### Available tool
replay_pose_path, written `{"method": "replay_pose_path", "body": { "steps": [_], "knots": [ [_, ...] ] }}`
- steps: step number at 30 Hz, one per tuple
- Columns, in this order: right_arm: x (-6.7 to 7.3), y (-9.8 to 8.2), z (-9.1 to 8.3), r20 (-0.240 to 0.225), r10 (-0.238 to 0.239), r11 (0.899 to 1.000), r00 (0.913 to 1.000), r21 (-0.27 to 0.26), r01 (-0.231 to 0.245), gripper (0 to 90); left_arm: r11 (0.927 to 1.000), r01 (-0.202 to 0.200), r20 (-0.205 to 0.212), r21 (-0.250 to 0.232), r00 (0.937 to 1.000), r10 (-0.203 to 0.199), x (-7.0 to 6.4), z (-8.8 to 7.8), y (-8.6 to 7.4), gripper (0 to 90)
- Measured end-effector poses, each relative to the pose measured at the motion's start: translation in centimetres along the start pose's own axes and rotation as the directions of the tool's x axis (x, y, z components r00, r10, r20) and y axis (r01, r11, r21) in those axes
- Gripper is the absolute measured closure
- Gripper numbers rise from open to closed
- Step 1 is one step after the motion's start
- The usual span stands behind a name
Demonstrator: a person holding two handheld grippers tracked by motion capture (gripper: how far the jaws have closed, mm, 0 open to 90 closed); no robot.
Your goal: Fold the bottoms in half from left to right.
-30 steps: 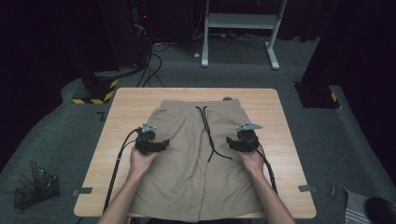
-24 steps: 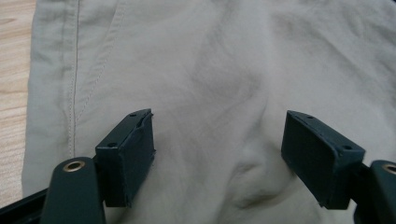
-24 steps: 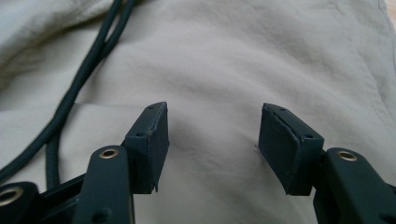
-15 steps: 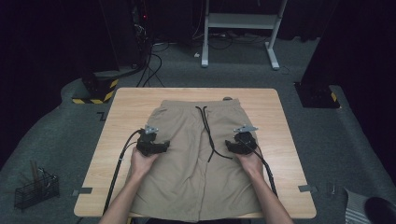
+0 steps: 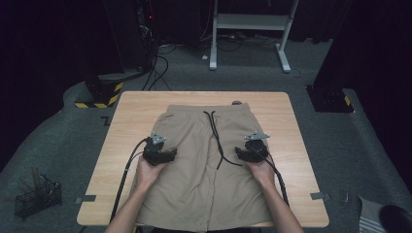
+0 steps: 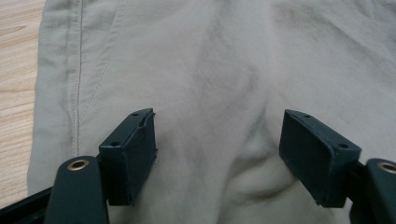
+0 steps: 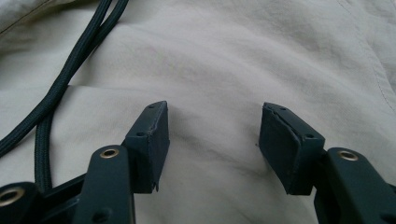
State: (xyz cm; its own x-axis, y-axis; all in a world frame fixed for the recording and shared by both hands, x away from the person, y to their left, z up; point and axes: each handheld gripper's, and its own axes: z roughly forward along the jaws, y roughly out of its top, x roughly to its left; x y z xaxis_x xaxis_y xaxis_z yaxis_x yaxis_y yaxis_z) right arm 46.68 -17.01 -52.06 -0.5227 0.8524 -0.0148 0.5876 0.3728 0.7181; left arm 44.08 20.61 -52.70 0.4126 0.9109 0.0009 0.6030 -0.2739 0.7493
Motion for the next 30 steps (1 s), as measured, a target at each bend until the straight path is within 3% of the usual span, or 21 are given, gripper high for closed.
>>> {"method": "replay_pose_path", "body": {
  "steps": [30],
  "knots": [
    [1.0,-3.0,-2.9,0.0,-0.001,1.0,1.0,-0.01,0.001,42.8,1.0,0.0,0.013,-0.002,0.9999,0.0,-2.7,-2.6,-2.3,27.5]
  ]
}}
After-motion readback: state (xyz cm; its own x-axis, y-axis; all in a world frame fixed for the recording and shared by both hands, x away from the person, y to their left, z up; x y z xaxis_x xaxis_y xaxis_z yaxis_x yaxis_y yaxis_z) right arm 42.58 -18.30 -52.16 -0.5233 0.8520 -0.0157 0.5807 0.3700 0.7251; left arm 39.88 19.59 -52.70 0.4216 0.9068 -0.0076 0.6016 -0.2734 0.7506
